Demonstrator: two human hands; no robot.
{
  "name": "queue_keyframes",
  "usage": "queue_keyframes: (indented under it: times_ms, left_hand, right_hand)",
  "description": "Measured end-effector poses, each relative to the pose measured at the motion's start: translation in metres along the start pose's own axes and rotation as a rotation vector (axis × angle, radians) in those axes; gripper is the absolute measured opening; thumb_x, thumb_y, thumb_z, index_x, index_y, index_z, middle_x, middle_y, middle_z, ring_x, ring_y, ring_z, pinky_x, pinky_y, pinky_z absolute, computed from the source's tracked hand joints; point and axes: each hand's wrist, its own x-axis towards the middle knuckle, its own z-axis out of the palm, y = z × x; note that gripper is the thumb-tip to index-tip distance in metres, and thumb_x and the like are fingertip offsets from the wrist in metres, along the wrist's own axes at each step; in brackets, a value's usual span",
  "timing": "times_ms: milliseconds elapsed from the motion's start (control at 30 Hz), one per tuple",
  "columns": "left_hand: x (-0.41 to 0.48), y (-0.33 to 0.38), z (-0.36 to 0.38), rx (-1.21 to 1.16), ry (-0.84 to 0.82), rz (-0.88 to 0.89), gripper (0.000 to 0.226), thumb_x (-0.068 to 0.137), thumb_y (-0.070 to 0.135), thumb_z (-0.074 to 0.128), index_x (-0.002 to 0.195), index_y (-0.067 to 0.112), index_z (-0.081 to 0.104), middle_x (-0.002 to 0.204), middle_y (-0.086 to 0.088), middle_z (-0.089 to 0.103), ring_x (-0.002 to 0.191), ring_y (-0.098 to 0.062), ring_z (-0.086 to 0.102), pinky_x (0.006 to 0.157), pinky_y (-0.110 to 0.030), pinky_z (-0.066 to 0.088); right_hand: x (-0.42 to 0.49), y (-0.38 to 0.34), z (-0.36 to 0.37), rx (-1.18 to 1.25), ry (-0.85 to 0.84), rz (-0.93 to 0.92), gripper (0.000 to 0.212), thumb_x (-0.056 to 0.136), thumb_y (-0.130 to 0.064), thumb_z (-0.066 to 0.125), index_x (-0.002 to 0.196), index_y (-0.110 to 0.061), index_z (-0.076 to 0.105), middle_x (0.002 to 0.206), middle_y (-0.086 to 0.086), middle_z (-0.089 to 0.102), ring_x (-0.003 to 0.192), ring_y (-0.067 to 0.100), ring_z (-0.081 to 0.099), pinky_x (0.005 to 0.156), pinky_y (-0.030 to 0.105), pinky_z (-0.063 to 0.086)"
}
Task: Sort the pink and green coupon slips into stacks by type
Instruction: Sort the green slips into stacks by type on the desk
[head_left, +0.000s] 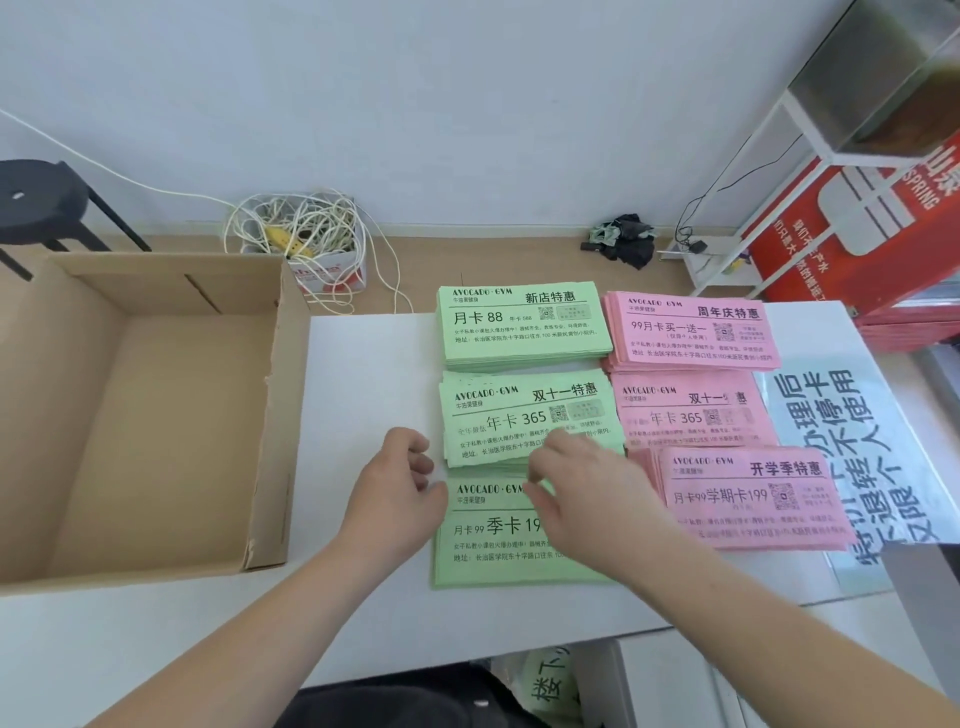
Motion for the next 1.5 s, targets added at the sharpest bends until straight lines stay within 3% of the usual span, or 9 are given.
queue_keyframes:
  times_ms: [333, 567, 700, 800, 900, 1000, 1167, 1333, 1500]
  left_hand:
    - [-0.02, -0.011, 0.006, 0.01, -0.035, 0.105, 0.029, 0.084, 0.007, 0.066, 0.09, 0.032, 0.053, 0.092, 0.01, 0.064, 0.081, -0.009, 0.062, 0.071, -0.019, 0.047]
    - [-0.03, -0.019, 0.003, 0.25, 0.03, 0.298, 0.019, 0.088, 0.015, 0.064, 0.099, 0.028, 0.055, 0.101, 0.012, 0.059, 0.092, -0.013, 0.058, 0.076, -0.029, 0.049]
    - [-0.009, -0.005, -0.003, 0.522, 0.199, 0.647, 0.044, 0.077, 0.02, 0.081, 0.117, 0.018, 0.062, 0.123, -0.002, 0.057, 0.11, -0.026, 0.052, 0.086, -0.04, 0.051]
    - [0.007, 0.014, 0.005, 0.674, 0.107, 0.736, 0.054, 0.068, 0.027, 0.087, 0.118, 0.018, 0.067, 0.132, -0.007, 0.059, 0.12, -0.029, 0.046, 0.094, -0.046, 0.053]
    - [0.018, 0.032, 0.014, 0.819, 0.005, 0.779, 0.052, 0.077, 0.035, 0.079, 0.125, 0.02, 0.062, 0.138, -0.004, 0.052, 0.127, -0.027, 0.037, 0.105, -0.044, 0.042]
    - [0.028, 0.035, 0.02, 0.886, -0.021, 0.784, 0.047, 0.088, 0.038, 0.067, 0.129, 0.021, 0.057, 0.139, -0.001, 0.047, 0.131, -0.027, 0.038, 0.108, -0.041, 0.034]
    - [0.038, 0.03, 0.023, 0.898, 0.006, 0.787, 0.045, 0.073, 0.036, 0.081, 0.112, 0.022, 0.065, 0.12, 0.0, 0.059, 0.115, -0.028, 0.052, 0.095, -0.042, 0.044]
    - [0.043, 0.035, 0.022, 0.869, 0.052, 0.776, 0.054, 0.069, 0.041, 0.083, 0.116, 0.024, 0.064, 0.128, 0.0, 0.059, 0.119, -0.026, 0.045, 0.098, -0.04, 0.034]
    - [0.031, 0.027, 0.011, 0.728, 0.079, 0.438, 0.093, 0.079, 0.059, 0.072, 0.152, 0.027, 0.024, 0.164, -0.004, 0.009, 0.144, -0.027, 0.015, 0.12, -0.041, 0.019]
  right_hand:
    - [-0.011, 0.005, 0.059, 0.106, -0.039, 0.061, 0.039, 0.098, -0.037, 0.052, 0.135, -0.026, 0.054, 0.128, -0.004, 0.053, 0.124, 0.021, 0.047, 0.099, 0.035, 0.045]
    - [-0.018, 0.006, 0.057, 0.103, 0.104, 0.071, 0.032, 0.099, -0.032, 0.057, 0.129, -0.025, 0.06, 0.123, -0.004, 0.053, 0.118, 0.02, 0.05, 0.08, 0.029, 0.044]
    - [0.0, 0.019, 0.043, -0.078, 0.231, 0.132, 0.063, 0.08, -0.039, 0.081, 0.135, -0.023, 0.054, 0.14, 0.005, 0.047, 0.135, 0.03, 0.039, 0.11, 0.044, 0.04]
    - [0.014, 0.03, 0.036, -0.184, 0.116, 0.147, 0.077, 0.081, -0.044, 0.079, 0.145, -0.026, 0.039, 0.154, 0.009, 0.029, 0.147, 0.032, 0.021, 0.123, 0.046, 0.021]
    - [0.021, 0.038, 0.031, -0.244, 0.077, 0.15, 0.08, 0.082, -0.045, 0.078, 0.148, -0.028, 0.036, 0.155, 0.008, 0.027, 0.148, 0.032, 0.023, 0.125, 0.046, 0.018]
    - [0.026, 0.047, 0.032, -0.262, 0.069, 0.13, 0.074, 0.08, -0.037, 0.078, 0.145, -0.027, 0.044, 0.149, 0.008, 0.039, 0.141, 0.031, 0.036, 0.121, 0.045, 0.028]
    - [0.034, 0.052, 0.035, -0.262, 0.109, 0.132, 0.075, 0.065, -0.033, 0.087, 0.132, -0.024, 0.057, 0.136, 0.009, 0.052, 0.126, 0.033, 0.052, 0.112, 0.049, 0.042]
    - [0.045, 0.055, 0.026, -0.316, 0.111, 0.098, 0.073, 0.058, -0.033, 0.089, 0.123, -0.023, 0.059, 0.125, 0.009, 0.053, 0.117, 0.034, 0.054, 0.105, 0.051, 0.045]
    - [0.052, 0.047, 0.02, -0.327, 0.086, 0.028, 0.072, 0.062, -0.034, 0.086, 0.126, -0.024, 0.056, 0.128, 0.007, 0.052, 0.121, 0.03, 0.052, 0.106, 0.047, 0.044]
